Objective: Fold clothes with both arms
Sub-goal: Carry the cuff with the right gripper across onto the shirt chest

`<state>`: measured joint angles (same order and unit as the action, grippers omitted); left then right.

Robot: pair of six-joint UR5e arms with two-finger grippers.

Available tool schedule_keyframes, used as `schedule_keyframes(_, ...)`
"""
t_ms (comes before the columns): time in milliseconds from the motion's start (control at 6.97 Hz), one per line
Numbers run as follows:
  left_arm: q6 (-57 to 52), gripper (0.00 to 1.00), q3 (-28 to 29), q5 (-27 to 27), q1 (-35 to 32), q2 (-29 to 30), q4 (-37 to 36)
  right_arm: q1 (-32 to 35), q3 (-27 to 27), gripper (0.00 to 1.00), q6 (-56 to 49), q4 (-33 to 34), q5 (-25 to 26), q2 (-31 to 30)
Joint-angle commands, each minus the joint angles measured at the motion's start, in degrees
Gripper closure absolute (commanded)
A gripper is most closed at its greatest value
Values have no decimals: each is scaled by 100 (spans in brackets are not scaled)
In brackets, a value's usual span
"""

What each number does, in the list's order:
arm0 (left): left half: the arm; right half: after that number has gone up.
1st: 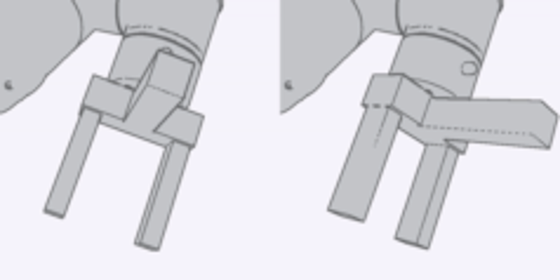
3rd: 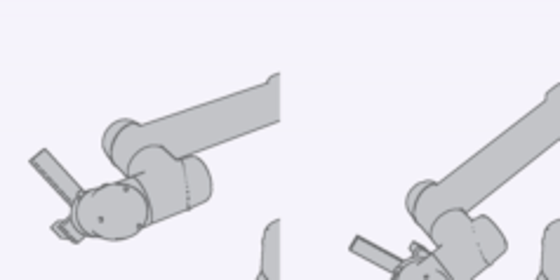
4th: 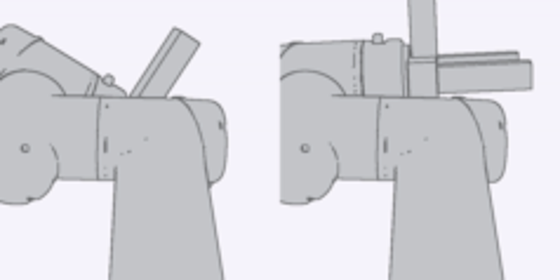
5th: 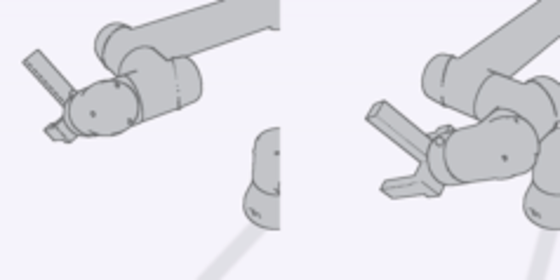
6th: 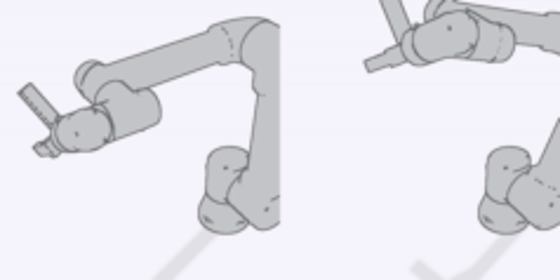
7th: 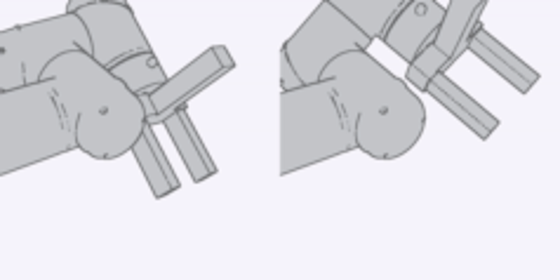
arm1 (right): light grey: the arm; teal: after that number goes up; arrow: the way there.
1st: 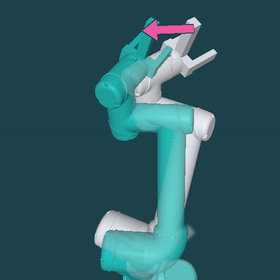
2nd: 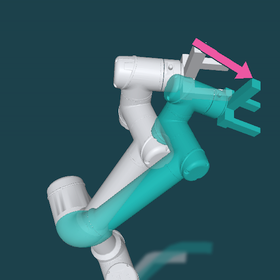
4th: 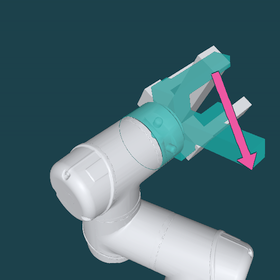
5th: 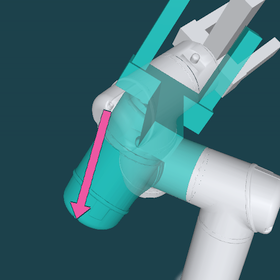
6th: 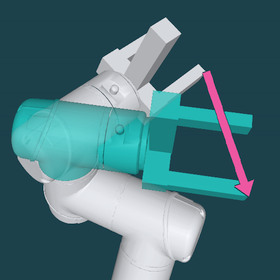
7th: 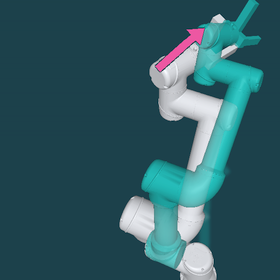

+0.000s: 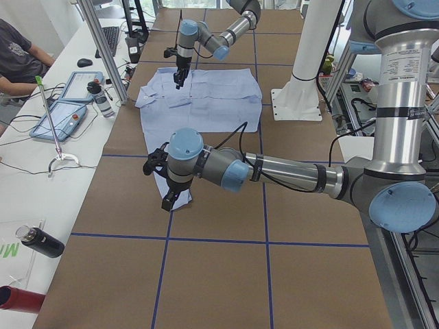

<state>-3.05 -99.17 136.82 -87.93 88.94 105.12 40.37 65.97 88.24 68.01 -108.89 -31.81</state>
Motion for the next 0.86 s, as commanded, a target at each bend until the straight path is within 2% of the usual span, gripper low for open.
schedule_keyframes(0, 589, 0, 91, 386, 21, 61, 18, 75, 47, 0, 245, -33, -1, 104)
schedule_keyframes(144, 1647, 0, 100, 415, 247, 270, 131, 250, 300, 0, 238, 54, -245, -26)
schedule_keyframes(287, 1945, 0, 152, 390, 563, 333, 410, 565, 720, 0, 220, 194, -821, -436)
schedule_keyframes(431, 2026, 0, 257, 381, 845, 334, 683, 838, 1151, 0, 203, 213, -1140, -910)
schedule_keyframes(574, 2158, 1, 441, 372, 865, 395, 729, 1041, 1625, 0, 159, 204, -1335, -1472)
schedule_keyframes(718, 2307, 1, 938, 381, 865, 613, 764, 1139, 1995, 0, 124, 204, -1407, -1904)
